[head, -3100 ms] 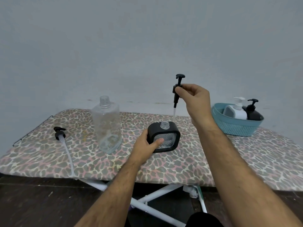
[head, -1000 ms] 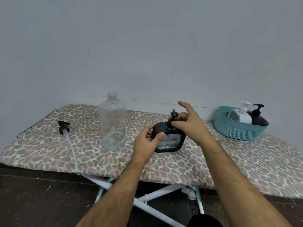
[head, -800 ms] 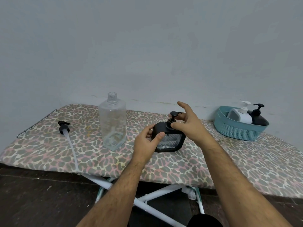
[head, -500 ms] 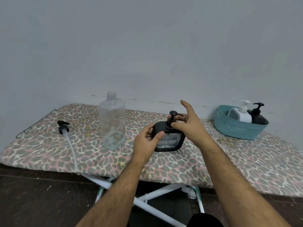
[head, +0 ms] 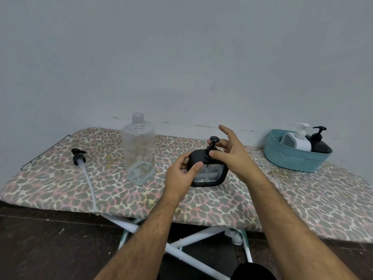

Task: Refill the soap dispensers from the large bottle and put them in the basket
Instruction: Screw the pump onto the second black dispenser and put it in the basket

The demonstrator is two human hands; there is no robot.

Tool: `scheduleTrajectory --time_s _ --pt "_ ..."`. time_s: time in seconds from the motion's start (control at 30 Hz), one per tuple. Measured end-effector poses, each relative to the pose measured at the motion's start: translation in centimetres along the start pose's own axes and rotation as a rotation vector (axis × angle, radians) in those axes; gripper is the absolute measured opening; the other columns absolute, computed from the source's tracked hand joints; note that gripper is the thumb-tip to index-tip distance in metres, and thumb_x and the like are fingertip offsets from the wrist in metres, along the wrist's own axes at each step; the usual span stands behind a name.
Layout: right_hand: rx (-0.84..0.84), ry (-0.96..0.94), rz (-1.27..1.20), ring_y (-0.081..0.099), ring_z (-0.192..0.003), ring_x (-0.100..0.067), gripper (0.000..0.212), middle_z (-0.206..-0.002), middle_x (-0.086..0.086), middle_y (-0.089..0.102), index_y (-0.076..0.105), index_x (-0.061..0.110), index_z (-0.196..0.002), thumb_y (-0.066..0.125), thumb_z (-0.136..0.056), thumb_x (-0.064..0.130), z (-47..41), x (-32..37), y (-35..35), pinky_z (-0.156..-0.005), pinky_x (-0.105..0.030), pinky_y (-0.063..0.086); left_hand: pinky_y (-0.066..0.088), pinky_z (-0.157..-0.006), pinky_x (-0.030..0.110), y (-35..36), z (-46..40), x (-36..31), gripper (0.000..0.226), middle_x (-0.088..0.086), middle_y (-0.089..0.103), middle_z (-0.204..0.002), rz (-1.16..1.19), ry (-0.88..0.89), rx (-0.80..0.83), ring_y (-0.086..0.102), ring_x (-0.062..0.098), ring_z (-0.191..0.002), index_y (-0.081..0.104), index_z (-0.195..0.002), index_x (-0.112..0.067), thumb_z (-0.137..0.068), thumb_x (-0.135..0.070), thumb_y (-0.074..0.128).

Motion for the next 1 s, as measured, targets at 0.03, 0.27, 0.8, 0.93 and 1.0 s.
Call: scheduleTrajectory --time_s 0.03,0.27,0.8,0.93,1.0 --pt "-0.003 0.007 -0.010 0.066 -0.110 -0.018 0.081 -0.118 -0.006 0.069 0.035 0.038 -0.147 0.077 -0.082 0.012 0.0 0.0 0.0 -0.100 -0.042 0.052 0.054 -0.082 0.023 0.0 0.0 0.0 0.037 -0.014 0.062 -0.104 -0.003 0.000 0.001 0.061 0.000 -0.096 0.055 -0.116 -0.036 -0.085 -0.035 0.074" --pt "-0.044 -0.017 0.108 0.060 -0.115 -0.016 0.091 -0.119 0.000 0.062 0.034 0.043 -0.146 0.085 -0.072 0.028 -0.1 0.1 0.5 -0.098 -0.036 0.048 0.055 -0.087 0.028 0.0 -0.1 0.2 0.040 -0.015 0.062 -0.104 -0.018 -0.002 0.000 0.061 0.001 -0.098 0.057 -0.120 -0.033 -0.084 -0.037 0.075" --pt "0.079 -0.004 -0.010 0.071 -0.102 -0.018 0.079 -0.107 0.001 0.076 0.034 0.024 -0.152 0.069 -0.087 -0.004 -0.1 0.7 -0.5 -0.097 -0.036 0.054 0.054 -0.087 0.026 -0.1 -0.2 0.4 0.042 -0.012 0.064 -0.110 -0.008 -0.007 0.018 0.062 0.005 -0.103 0.058 -0.122 -0.032 -0.084 -0.039 0.073" --pt "0.137 -0.005 0.099 0.070 -0.097 -0.005 0.082 -0.109 0.008 0.076 0.029 0.028 -0.155 0.069 -0.089 0.000 -0.4 1.1 -0.9 -0.092 -0.028 0.052 0.055 -0.087 0.029 0.0 -0.2 0.4 0.038 -0.013 0.064 -0.109 -0.008 -0.002 0.021 0.062 0.005 -0.102 0.055 -0.117 -0.038 -0.084 -0.039 0.074" --pt "0.163 -0.014 0.165 0.068 -0.102 -0.005 0.085 -0.112 0.011 0.075 0.024 0.037 -0.155 0.069 -0.090 0.005 -0.6 1.2 -0.7 -0.096 -0.031 0.050 0.056 -0.087 0.030 0.0 -0.2 0.4 0.038 -0.012 0.064 -0.108 -0.015 -0.004 0.021 0.063 0.005 -0.101 0.055 -0.118 -0.037 -0.084 -0.039 0.073"
Point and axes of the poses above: each hand's wrist, its own z-axis away from the middle knuckle, its own y-axis out of the palm, x = y × z, the point moved 2 cm from there along -z, towards the middle knuckle
